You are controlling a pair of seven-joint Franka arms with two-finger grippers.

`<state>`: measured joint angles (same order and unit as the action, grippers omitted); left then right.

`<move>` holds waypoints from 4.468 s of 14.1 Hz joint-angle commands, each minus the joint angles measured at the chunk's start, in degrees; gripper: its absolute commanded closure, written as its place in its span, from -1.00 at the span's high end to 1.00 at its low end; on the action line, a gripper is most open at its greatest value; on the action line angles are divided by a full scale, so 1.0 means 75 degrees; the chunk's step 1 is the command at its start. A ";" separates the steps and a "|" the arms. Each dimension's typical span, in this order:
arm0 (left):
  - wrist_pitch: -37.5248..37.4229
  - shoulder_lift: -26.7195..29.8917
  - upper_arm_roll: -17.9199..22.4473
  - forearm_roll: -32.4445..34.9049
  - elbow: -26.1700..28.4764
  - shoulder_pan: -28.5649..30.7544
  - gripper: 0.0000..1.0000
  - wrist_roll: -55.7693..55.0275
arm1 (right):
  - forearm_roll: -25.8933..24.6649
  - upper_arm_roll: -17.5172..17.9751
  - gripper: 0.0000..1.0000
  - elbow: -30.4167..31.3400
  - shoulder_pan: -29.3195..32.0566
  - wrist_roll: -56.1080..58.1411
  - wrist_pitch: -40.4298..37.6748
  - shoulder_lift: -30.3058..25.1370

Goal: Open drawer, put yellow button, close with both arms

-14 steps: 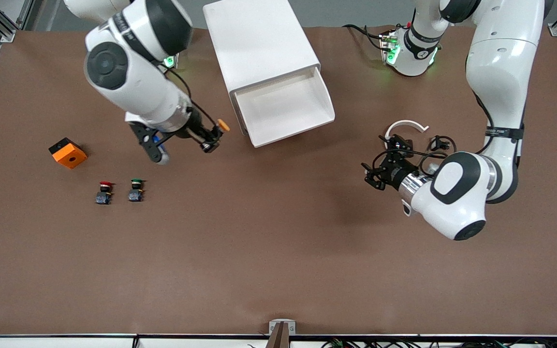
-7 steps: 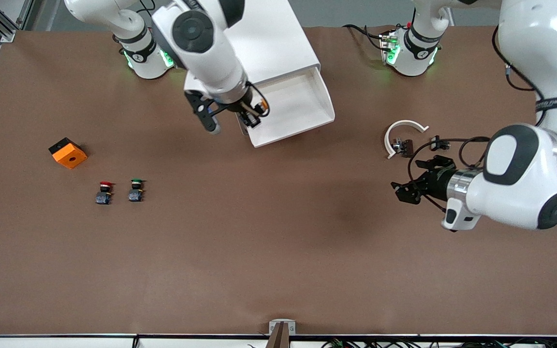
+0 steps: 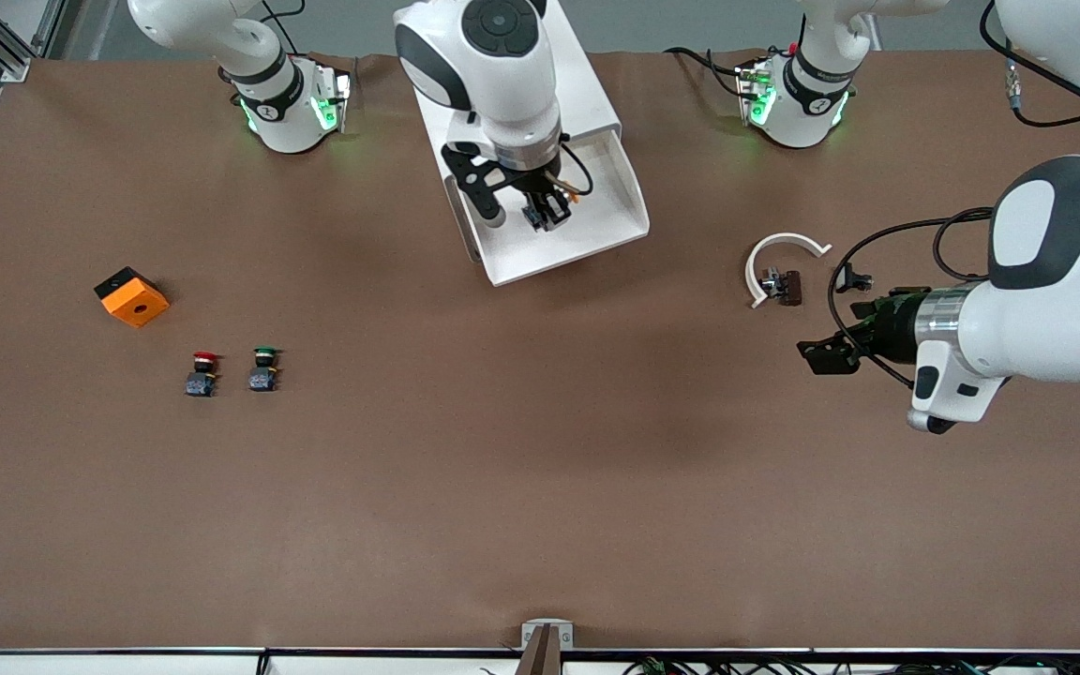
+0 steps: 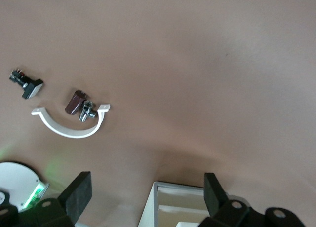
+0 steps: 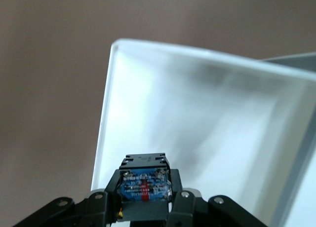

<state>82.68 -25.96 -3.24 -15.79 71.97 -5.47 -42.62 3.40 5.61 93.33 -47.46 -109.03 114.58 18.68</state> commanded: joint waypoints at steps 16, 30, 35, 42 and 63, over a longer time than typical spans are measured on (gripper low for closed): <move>0.4935 0.0156 -0.1395 0.1812 0.2508 -0.0206 1.00 0.0468 | -0.0372 -0.0080 -0.27 -0.0572 -0.0762 -0.0216 0.0449 0.0720; 0.5043 0.0121 -0.1431 0.1812 0.2837 -0.1590 1.00 -0.1184 | -0.0265 -0.0092 1.00 -0.1860 0.0349 0.2416 -0.1903 0.0393; 0.5042 0.0168 -0.1419 0.1824 0.2825 -0.2128 1.00 -0.1804 | 0.0426 -0.0138 1.00 -0.2401 0.1720 0.4911 -0.3591 -0.0029; 0.4879 0.0215 -0.1466 0.2117 0.3165 -0.2761 1.00 -0.2602 | 0.0344 -0.0162 1.00 -0.2835 0.3384 0.8415 -0.5256 -0.0112; 0.3730 0.0332 -0.2544 0.1263 0.3400 -0.3231 1.00 -0.4173 | -0.1180 -0.0162 1.00 -0.3549 0.7582 1.5944 -0.6465 -0.0182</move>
<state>111.41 -24.38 -21.80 -3.71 96.69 -29.52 -73.08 -4.24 3.74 68.39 9.06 10.25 66.81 17.57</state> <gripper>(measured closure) 0.000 0.000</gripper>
